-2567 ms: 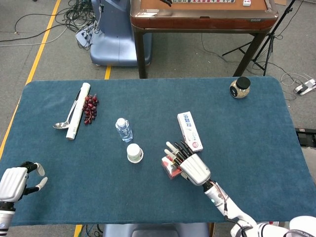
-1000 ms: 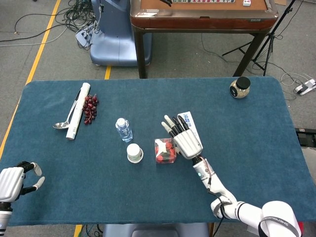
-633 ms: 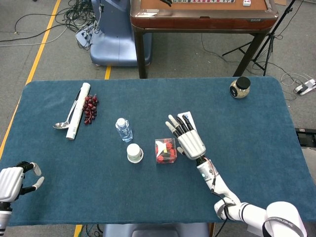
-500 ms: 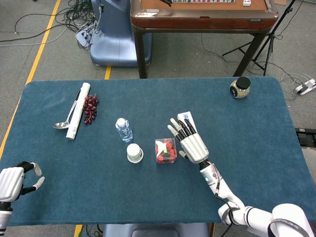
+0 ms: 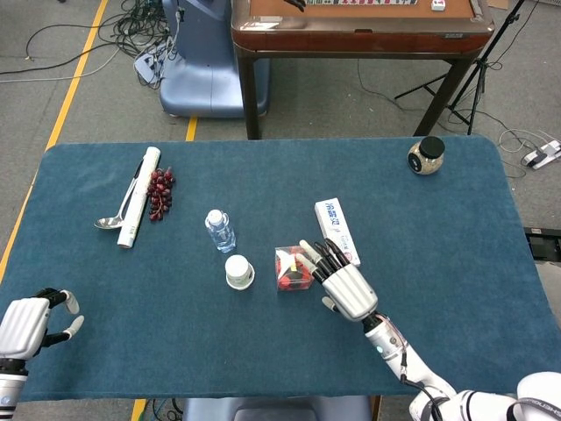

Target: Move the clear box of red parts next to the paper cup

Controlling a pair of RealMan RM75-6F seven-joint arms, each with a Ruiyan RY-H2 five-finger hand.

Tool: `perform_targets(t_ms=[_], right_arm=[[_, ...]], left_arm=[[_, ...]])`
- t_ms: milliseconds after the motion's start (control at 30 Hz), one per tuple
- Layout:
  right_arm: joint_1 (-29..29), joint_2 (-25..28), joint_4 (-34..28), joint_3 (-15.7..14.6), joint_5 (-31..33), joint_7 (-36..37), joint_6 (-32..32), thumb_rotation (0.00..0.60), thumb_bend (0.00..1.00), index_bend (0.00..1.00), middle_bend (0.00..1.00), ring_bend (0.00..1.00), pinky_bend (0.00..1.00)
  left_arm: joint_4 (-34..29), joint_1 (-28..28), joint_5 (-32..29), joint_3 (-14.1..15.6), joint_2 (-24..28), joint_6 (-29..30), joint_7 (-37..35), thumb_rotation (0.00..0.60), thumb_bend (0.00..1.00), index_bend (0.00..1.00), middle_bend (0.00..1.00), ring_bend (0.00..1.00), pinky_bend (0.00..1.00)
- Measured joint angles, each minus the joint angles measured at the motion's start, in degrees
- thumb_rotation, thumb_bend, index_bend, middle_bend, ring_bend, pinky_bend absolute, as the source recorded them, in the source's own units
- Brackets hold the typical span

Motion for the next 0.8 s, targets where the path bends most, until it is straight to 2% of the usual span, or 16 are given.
perform_targets(t_ms=[267,500,800], right_arm=[[2.2,-4.9,4.0,1.2,-1.5,-1.8,-1.3,0.600,0.00,0.00,0.00,0.00,0.00],[4.7,-9.8,10.5,3.1,-1.9,-1.7,-2.4,0.600,0.00,0.00,0.00,0.00,0.00],[7.2,-13.4,17.9,5.4,-1.9,-0.8,-1.9,0.600,0.00,0.00,0.00,0.00,0.00]], left_arm=[[-0.1,0.1,-0.4,-0.2,0.3,0.1,-0.3,0.600,0.30,0.61,0.56,0.43,0.58],[-0.4,0.2,-0.3,-0.2,0.6,0.4,-0.6,0.600,0.30,0.61,0.56,0.43,0.58],[-0.6,0.5,-0.5,-0.4,1.2,0.8,-1.7,0.600,0.30,0.61,0.56,0.43,0.58]])
